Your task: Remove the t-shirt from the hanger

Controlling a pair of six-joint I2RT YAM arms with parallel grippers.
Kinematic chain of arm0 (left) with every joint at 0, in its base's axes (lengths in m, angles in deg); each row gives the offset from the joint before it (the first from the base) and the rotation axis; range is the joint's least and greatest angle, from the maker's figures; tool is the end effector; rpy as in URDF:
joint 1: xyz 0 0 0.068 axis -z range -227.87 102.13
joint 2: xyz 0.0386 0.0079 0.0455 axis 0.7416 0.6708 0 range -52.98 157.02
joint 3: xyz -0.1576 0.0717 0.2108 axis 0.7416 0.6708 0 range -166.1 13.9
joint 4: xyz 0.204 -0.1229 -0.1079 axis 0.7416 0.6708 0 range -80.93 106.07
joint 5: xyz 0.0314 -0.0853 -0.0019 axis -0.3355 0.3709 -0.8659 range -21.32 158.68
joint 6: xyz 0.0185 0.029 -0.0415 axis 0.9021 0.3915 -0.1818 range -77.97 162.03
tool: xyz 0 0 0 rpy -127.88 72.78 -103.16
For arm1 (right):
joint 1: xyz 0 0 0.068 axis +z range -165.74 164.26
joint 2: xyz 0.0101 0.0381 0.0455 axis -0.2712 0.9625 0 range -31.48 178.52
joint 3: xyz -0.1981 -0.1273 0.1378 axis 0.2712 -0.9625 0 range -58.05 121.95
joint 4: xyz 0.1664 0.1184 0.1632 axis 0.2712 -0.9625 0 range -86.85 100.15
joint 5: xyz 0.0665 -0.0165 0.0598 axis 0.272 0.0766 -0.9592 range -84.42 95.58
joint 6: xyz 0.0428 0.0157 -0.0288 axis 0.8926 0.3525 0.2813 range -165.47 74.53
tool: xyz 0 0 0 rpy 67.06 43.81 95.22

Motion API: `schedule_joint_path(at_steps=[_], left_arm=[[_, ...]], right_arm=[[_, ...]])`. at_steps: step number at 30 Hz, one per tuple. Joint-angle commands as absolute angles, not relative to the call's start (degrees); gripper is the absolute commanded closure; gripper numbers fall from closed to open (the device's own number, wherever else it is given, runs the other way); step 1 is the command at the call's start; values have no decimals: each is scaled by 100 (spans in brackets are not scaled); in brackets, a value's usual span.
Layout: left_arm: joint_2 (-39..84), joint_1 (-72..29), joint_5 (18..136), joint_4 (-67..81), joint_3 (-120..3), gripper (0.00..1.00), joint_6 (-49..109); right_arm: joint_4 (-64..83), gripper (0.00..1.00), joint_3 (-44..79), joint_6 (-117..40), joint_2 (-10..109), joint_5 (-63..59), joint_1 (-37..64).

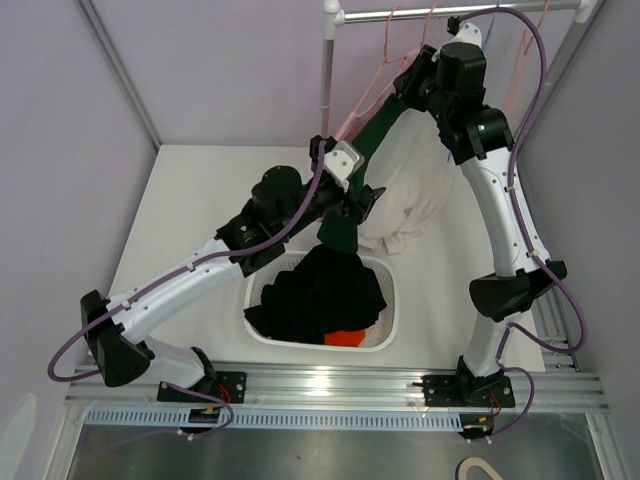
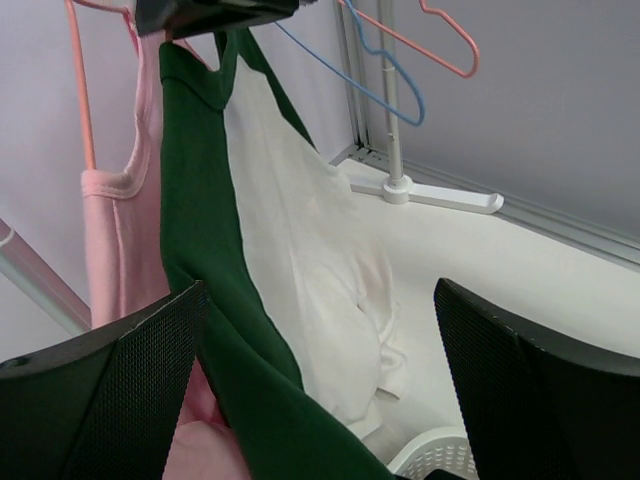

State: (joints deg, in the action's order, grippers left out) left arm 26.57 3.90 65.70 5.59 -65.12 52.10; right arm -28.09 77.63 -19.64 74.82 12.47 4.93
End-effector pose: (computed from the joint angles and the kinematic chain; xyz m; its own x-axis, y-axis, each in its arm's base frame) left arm 0.2040 -0.2557 0.4365 0.1629 0.0754 -0.9838 0.7352 0.6557 0.1720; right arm 0.3628 0.1324 0.5226 -0.2341 0.3740 -0.8974 -0.1527 0.8974 0.4139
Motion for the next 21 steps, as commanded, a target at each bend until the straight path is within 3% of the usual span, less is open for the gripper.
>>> schedule_joint_path(at_steps=[1, 3, 11, 15, 21], left_arm=[[2436, 346, 6701, 283, -6476, 1, 5126], [2419, 346, 6719, 275, -6459, 1, 5109], [2489, 346, 6815, 257, -6467, 0, 5073], [2489, 346, 6824, 266, -6467, 1, 5038], [2454, 355, 6824, 318, -6485, 0, 5047]], right_arm=[[-2597, 77, 8003, -2235, 7417, 1902, 693], [-2684, 92, 8073, -2358, 7408, 2156, 772], [-2782, 91, 8082, -2780, 7267, 2877, 1098], [-2747, 100, 8108, -2929, 7223, 3010, 1186], [-2667, 100, 8442, -3219, 7223, 3142, 1239]])
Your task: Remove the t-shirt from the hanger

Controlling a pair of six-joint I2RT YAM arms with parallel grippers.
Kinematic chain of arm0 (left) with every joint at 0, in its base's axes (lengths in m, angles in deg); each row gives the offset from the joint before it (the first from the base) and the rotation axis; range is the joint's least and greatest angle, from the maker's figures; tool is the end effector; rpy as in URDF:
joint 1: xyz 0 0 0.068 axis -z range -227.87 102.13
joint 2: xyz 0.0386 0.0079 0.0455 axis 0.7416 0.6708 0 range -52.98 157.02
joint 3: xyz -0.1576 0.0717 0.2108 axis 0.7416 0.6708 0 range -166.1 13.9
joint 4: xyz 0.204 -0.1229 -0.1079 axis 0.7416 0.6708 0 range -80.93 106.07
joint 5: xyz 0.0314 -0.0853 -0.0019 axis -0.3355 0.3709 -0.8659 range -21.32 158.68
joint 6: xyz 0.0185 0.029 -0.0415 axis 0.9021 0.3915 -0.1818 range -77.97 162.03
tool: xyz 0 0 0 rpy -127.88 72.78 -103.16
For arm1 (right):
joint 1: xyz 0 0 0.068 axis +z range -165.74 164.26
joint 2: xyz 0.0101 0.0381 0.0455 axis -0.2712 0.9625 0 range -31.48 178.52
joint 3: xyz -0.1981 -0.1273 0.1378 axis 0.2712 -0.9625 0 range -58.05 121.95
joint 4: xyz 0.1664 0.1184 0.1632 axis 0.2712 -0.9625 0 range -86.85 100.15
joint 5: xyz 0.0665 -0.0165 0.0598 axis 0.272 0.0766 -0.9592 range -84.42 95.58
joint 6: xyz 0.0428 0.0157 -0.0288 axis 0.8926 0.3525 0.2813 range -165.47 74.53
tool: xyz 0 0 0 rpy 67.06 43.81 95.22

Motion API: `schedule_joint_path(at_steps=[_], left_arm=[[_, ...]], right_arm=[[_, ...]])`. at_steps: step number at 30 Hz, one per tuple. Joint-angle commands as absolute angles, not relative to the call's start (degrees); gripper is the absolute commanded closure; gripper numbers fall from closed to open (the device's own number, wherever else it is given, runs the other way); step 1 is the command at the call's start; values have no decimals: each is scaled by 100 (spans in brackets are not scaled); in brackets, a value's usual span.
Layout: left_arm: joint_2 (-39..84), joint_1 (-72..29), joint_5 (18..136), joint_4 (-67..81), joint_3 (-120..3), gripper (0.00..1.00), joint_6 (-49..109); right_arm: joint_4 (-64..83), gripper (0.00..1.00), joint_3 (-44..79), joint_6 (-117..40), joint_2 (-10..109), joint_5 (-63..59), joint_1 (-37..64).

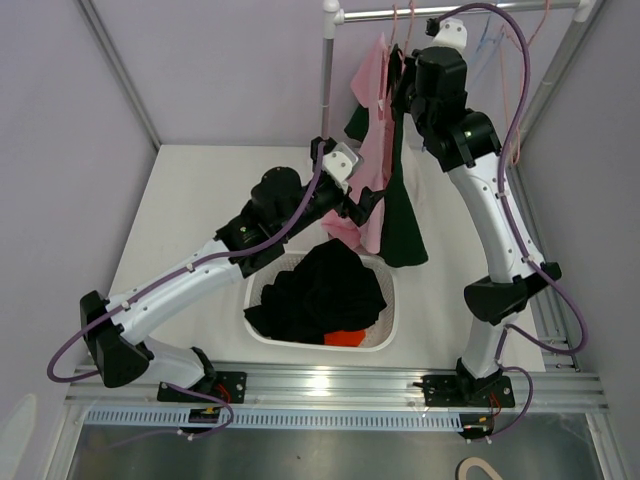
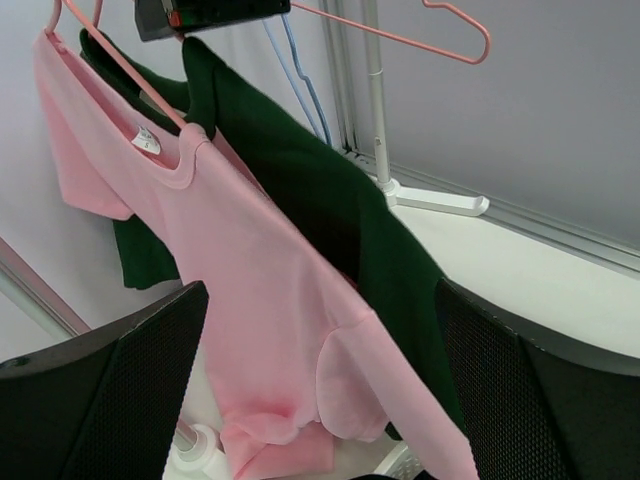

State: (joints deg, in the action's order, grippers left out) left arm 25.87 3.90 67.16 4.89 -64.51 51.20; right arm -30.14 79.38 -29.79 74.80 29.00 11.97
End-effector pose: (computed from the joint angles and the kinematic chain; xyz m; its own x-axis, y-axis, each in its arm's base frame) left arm 0.2012 -0.2537 0.4378 0.1624 0.0513 -0.9854 0.7526 0.6394 0.1573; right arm 0.3412 0.1633 0.5281 -0.1568 0.1978 -0.9676 -0.0382 0.9778 0.2060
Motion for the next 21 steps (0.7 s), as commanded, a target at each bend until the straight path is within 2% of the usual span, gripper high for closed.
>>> schedule_joint_path(at_steps=[1, 12, 15, 17, 21], left_arm=[[2454, 355, 6824, 336, -6485, 1, 5047], [2349, 477, 6956, 441, -6450, 1, 5029], [2261, 662, 6904, 520, -6415, 0, 5021], [2181, 1083, 6284, 538, -6328, 0, 5274], [1989, 1883, 5682, 355, -5977, 0, 5522]], right_arm=[[-2685, 100, 8503, -3263, 7223, 3142, 1239], [-2834, 100, 8390, -3458, 6626, 3361, 1379], [-2800, 100, 7619, -3334, 6135, 3449, 1502], [-2502, 100, 6717, -3194, 5573, 3650, 1703], [-2246, 100, 5693, -2860, 4852, 4396, 2090]])
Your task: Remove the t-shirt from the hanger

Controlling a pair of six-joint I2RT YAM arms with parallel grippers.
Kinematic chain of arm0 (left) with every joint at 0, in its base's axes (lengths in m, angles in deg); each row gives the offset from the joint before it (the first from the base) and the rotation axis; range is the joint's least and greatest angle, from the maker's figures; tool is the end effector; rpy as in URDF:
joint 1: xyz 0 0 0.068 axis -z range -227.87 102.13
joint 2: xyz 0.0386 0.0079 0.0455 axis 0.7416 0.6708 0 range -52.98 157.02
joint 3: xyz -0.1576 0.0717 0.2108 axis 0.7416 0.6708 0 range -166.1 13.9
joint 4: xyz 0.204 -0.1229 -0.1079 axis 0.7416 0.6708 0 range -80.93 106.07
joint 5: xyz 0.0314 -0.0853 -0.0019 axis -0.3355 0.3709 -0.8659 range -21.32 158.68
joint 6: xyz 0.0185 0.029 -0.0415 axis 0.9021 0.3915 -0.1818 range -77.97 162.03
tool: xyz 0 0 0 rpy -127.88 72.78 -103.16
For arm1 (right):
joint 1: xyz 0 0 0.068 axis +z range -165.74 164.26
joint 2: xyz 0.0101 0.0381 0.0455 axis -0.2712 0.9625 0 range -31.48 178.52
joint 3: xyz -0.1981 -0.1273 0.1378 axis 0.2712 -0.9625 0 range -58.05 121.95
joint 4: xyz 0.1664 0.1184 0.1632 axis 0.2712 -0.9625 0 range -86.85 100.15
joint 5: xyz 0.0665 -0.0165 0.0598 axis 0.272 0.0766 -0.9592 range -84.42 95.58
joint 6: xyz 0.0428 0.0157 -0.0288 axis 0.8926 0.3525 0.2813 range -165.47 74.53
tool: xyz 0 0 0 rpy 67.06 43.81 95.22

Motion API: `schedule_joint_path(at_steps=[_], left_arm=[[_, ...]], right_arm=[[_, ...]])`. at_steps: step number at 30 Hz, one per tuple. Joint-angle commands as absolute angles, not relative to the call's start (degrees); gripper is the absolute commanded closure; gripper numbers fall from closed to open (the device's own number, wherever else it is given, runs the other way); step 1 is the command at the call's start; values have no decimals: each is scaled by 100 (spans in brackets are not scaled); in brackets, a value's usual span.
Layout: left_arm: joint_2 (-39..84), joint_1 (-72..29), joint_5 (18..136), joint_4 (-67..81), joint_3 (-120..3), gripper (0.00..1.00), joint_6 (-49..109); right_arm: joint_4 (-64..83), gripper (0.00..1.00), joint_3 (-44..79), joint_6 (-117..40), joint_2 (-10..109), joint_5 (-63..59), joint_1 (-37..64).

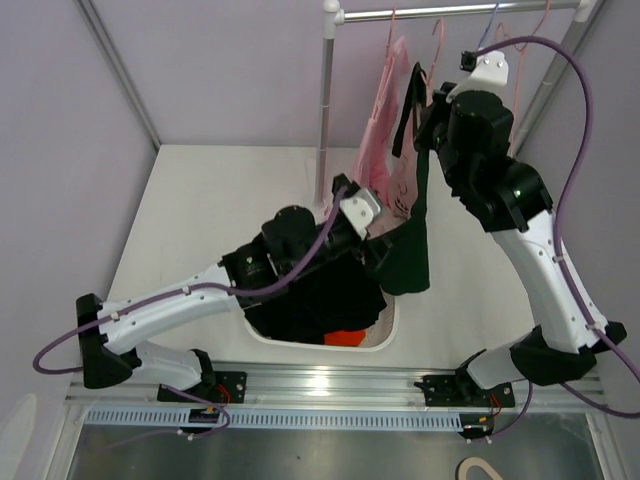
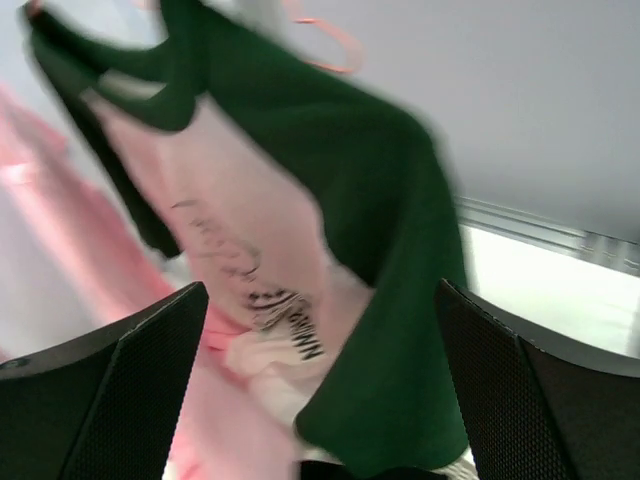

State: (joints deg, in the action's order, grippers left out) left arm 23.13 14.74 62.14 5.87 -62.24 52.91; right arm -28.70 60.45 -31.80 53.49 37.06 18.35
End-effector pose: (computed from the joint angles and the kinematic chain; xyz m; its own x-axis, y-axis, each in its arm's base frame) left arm 0.1467 -0.2741 0.4361 0.1821 0.0562 -0.9817 0.8100 0.5574 0.1822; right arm 0.2356 0.1370 0.5522 -0.0858 0.1853 -0.9789 -0.0278 0.9817 0.1882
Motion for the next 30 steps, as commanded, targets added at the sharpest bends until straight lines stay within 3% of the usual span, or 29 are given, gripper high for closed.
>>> schedule_joint_path(at_steps=[1, 8, 28, 30], left_arm=[[1927, 2084, 5638, 275, -5880, 0, 5469], [1013, 2455, 6051, -604, -4517, 0, 5135], [1987, 2525, 5840, -754, -5201, 1, 5038], [2189, 2525, 5831, -710, -5342, 32, 5029]], right_arm=[[-2211, 100, 5578, -2677, 4746, 4477, 2152], [-2175, 100, 5541, -2657, 4595, 5260, 2794], [-2008, 100, 5762, -2736, 4745, 5620, 3585], [-1991, 100, 5744, -2798, 4762, 5664, 3612]])
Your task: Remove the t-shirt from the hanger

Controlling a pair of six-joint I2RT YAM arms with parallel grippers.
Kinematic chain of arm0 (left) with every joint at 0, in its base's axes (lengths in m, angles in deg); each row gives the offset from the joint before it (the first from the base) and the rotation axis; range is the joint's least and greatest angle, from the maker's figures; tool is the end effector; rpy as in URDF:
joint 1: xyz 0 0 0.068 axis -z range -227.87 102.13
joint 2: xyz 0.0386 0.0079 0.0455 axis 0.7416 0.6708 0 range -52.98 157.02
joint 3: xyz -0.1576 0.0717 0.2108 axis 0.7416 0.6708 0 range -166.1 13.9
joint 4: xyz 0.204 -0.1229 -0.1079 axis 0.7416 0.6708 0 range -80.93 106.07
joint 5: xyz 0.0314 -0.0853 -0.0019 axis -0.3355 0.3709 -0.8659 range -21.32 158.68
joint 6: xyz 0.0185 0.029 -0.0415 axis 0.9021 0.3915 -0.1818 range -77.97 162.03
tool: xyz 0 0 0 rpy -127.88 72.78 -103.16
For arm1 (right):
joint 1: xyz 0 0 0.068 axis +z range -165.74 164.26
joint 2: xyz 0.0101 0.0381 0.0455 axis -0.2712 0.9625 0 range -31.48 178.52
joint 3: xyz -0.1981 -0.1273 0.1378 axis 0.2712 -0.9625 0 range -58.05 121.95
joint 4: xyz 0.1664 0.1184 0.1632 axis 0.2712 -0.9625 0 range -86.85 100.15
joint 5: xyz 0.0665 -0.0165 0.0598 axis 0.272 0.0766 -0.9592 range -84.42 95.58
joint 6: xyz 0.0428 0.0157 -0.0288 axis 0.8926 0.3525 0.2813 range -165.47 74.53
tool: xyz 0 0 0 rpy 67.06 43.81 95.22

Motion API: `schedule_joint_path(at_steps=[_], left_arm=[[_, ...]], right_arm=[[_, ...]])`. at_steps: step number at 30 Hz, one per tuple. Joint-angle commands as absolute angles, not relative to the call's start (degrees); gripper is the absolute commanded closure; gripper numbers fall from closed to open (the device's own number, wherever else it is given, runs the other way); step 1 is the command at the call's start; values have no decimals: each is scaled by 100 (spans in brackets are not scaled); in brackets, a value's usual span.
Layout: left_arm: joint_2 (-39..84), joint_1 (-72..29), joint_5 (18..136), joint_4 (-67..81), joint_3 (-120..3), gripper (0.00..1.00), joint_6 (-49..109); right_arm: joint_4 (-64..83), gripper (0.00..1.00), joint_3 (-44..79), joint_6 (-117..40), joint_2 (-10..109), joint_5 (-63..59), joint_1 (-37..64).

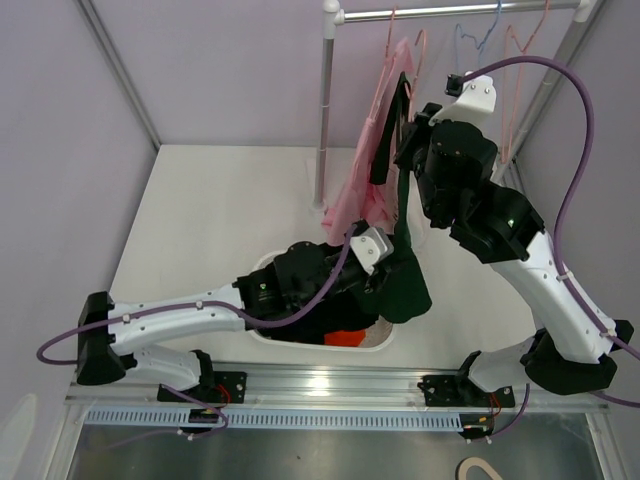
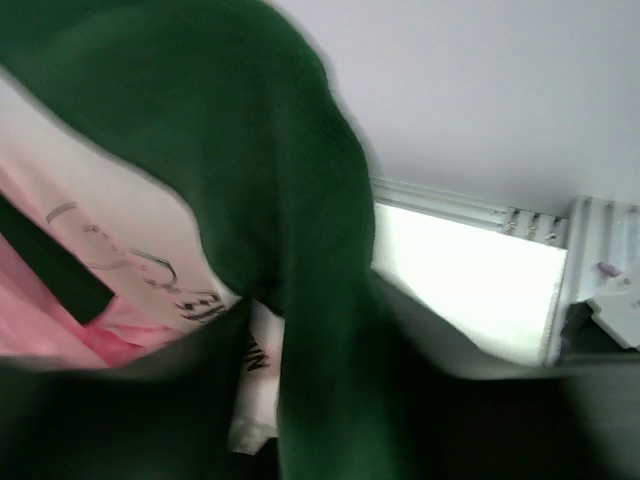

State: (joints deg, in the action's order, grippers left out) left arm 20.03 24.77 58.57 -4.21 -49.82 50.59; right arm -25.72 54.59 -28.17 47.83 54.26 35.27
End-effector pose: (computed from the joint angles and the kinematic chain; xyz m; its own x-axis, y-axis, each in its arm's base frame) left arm 0.0965 -0.2874 0.3932 0.1526 0.0029 -0.9883 0.8744 0.4656 0.1364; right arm 0.1719 0.1699 0.5534 -0.0388 0.2640 -0.9637 -0.0309 0.9637 0.2653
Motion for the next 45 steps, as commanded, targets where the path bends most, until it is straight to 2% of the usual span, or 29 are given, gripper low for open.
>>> schedule_joint_path(at_steps=[1, 3, 4, 5, 9, 13, 19, 23, 33, 36, 40, 44, 45], left_arm=[[2251, 2508, 5831, -614, -5447, 57, 5021], [2365, 2517, 5910, -517, -5588, 76, 5029], [2392, 2517, 5910, -447, -5658, 96, 5021], [2384, 2525, 5910, -394, -5685, 99, 5021], [1902, 2936, 6078, -16, -5712, 99, 5142], [1445, 3781, 5305, 116, -5501, 99, 5451], [1083, 4519, 4997, -112, -4886, 99, 5091], [1292, 4565, 4821, -332, -4517, 99, 4906], [2224, 4127, 5304, -1053, -4410, 99, 4766], [2645, 3452, 5444, -930, -4867, 99, 4608], [3269, 2466, 6031, -500, -5859, 99, 4546], [4043, 1806, 6174, 246, -7686, 99, 4774], [4192, 1561, 6217, 413, -8490, 99, 4775]], right_arm=[[-1964, 100, 5753, -2833, 4762, 5708, 3612], [-1973, 100, 5779, -2886, 4789, 5726, 3612], [-1956, 100, 5788, -2894, 4798, 5726, 3612], [-1947, 100, 5797, -2912, 4798, 5734, 3612], [-1649, 100, 5797, -3306, 4920, 6007, 3472], [-1814, 100, 6200, -3377, 5236, 5612, 2822], [-1945, 100, 7167, -3641, 5763, 5278, 2154], [-2333, 100, 7897, -3607, 6168, 5076, 2012], [-2551, 100, 8029, -3555, 6063, 4935, 2012], [-2947, 100, 7960, -3256, 5740, 4846, 2292], [-2992, 100, 7003, -2860, 4915, 4768, 2969], [-3597, 100, 6370, -2245, 4368, 4154, 3128], [-3686, 100, 6316, -2174, 4289, 4031, 3163]])
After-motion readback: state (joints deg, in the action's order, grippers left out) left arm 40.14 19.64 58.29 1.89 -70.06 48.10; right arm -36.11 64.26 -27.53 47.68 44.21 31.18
